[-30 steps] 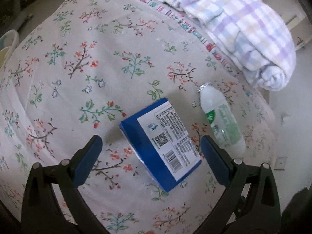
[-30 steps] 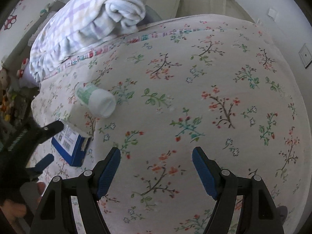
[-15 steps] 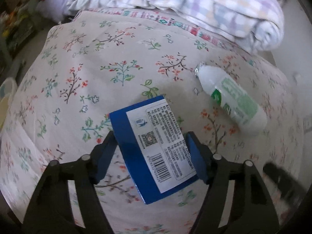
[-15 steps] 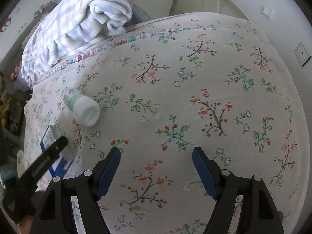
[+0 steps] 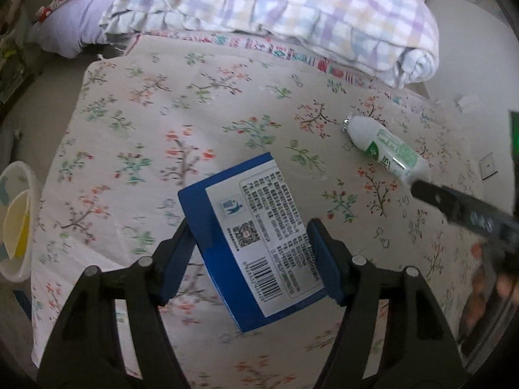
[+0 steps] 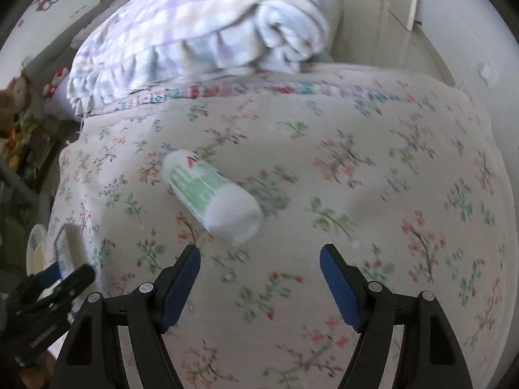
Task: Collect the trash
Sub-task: 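Grasp the white green-labelled bottle by its cap with the right tool while the left tool holds the box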
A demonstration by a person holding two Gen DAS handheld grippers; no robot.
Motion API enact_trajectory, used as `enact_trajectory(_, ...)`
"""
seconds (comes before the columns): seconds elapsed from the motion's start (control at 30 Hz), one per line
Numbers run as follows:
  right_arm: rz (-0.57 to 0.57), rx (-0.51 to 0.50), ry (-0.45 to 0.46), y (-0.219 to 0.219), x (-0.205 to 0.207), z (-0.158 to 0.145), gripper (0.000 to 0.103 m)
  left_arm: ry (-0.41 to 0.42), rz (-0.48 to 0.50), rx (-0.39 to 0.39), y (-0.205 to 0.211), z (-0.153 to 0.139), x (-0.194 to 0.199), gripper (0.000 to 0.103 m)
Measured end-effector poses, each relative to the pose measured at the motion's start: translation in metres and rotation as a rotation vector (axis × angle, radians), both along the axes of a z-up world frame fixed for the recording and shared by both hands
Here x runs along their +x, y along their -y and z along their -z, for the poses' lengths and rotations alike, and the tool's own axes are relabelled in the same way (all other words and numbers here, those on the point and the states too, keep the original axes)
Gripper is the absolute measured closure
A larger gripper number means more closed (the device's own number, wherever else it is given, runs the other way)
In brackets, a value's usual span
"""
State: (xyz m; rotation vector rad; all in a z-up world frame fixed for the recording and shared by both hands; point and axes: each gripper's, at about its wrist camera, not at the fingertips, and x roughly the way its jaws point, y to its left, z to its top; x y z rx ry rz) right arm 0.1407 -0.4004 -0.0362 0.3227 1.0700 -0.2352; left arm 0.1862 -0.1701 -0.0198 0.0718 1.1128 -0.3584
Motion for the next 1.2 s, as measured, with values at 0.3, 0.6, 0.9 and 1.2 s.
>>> enact_trajectory(0.3, -0.035, -0.082, 0.033, -0.021, 0.024, -0.001, 0.026, -0.115, -0.044, -0.122, -0.043, 0.014, 0.009, 0.032)
enact_trajectory(0.6, -0.160, -0.319, -0.032, -0.061, 0.033, 0.011, 0.056, -0.109, -0.044, -0.144, -0.075, 0.001, 0.004, 0.032)
enact_trajectory(0.9, -0.244, -0.389, 0.040, -0.106, 0.002, -0.021, 0.059, -0.088, -0.088, -0.186, -0.107, -0.013, 0.006, 0.032)
enact_trajectory(1.2, -0.273, -0.278, 0.072, -0.134, -0.018, -0.033, 0.060, -0.067, -0.137, -0.224, -0.134, -0.023, 0.007, 0.032)
